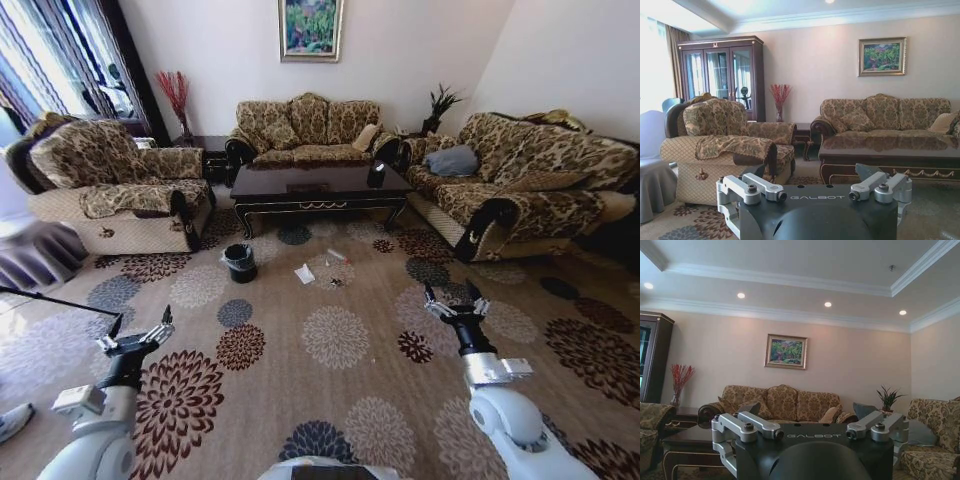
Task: Move to the front of the table and pick up the trash from the floor, then place it into the trash bin.
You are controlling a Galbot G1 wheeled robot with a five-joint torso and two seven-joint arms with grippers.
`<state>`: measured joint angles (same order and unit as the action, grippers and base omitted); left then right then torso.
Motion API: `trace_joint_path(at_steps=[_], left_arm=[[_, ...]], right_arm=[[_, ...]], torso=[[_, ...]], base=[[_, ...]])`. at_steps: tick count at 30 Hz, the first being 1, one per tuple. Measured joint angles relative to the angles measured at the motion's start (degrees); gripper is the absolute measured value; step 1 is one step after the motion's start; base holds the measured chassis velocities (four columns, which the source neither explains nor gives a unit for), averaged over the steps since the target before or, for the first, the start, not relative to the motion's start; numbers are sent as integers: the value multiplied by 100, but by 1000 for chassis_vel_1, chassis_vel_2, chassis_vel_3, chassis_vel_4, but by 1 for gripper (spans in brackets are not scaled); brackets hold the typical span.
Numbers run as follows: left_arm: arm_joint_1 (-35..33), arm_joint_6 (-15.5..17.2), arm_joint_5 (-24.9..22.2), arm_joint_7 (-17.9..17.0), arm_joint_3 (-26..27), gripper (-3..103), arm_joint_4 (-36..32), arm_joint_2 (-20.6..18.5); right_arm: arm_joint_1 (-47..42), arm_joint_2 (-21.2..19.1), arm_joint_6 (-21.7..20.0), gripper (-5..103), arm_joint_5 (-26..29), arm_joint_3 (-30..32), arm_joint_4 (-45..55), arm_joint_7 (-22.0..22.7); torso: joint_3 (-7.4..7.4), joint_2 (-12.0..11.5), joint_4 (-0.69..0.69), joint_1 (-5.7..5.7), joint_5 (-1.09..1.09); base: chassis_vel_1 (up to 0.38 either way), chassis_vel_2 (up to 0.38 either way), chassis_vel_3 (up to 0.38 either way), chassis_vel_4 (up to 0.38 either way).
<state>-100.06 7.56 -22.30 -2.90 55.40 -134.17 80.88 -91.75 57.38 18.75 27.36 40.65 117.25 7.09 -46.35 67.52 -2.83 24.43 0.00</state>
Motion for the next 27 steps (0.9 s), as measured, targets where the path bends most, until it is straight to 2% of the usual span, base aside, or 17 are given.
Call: trace_joint_path(at_steps=[10, 13, 14, 15, 17, 18, 20, 23, 27], left_arm=[[16, -44, 53, 0, -37, 100, 32, 10], [9, -31, 71, 0, -21, 100, 33, 9], [1, -16, 86, 0, -6, 100, 32, 3], [-1, -14, 110, 17, -2, 100, 26, 0], [-1, -14, 123, 25, -3, 100, 19, 0], [4, -15, 142, 25, -15, 100, 4, 6], [14, -11, 195, 22, -61, 100, -31, 24], [10, -11, 235, 19, -80, 100, -55, 36], [-3, -22, 238, 9, -76, 100, -59, 39]], right_arm=[[-63, -3, 11, 100, -1, 37, -17, -28], [-152, -21, -152, 100, -8, 82, 84, 12], [-270, -47, -341, 100, 12, 152, 197, -75], [-399, -71, -459, 100, 31, 259, 294, -355], [-436, -82, -476, 100, 86, 287, 325, -524], [-488, -103, -485, 100, 250, 302, 367, -847], [-520, -109, -492, 100, 416, 310, 390, -1201], [-542, -99, -494, 100, 407, 327, 383, -1402], [-563, -81, -490, 100, 364, 331, 378, -1416]], torso=[[0, 0, 0, 0, 0], [0, 0, 0, 0, 0], [0, 0, 1, 0, 0], [2, -5, -2, -2, -1], [6, -14, -2, -6, -1], [21, -41, 0, -20, 0], [50, -103, 0, -50, 0], [88, -179, 0, -87, 0], [148, -286, 0, -137, 0]], base=[[0, 0, 0, 0], [0, 0, 0, 0], [0, 0, 0, 0], [0, 0, 0, 0], [0, 0, 0, 0], [0, 0, 0, 0], [0, 0, 0, 0], [0, 0, 0, 0], [0, 0, 0, 0]])
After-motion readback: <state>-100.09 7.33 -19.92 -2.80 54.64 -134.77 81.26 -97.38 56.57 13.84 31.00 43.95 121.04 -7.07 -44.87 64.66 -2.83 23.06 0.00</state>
